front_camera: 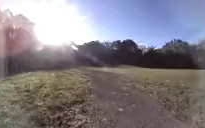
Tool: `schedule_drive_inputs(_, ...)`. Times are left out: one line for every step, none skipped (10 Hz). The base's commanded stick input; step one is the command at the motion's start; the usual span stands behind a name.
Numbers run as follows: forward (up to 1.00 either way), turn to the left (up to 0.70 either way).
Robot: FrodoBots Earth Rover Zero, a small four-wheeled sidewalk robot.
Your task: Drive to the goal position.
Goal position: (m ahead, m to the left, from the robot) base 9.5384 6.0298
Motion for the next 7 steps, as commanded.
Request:
schedule_drive_inputs(0.5,0.0)
schedule_drive_inputs(0.5,0.0)
schedule_drive_inputs(0.5,0.0)
schedule_drive_inputs(0.5,0.0)
schedule_drive_inputs(0.5,0.0)
schedule_drive_inputs(0.5,0.0)
schedule_drive_inputs(0.5,0.0)
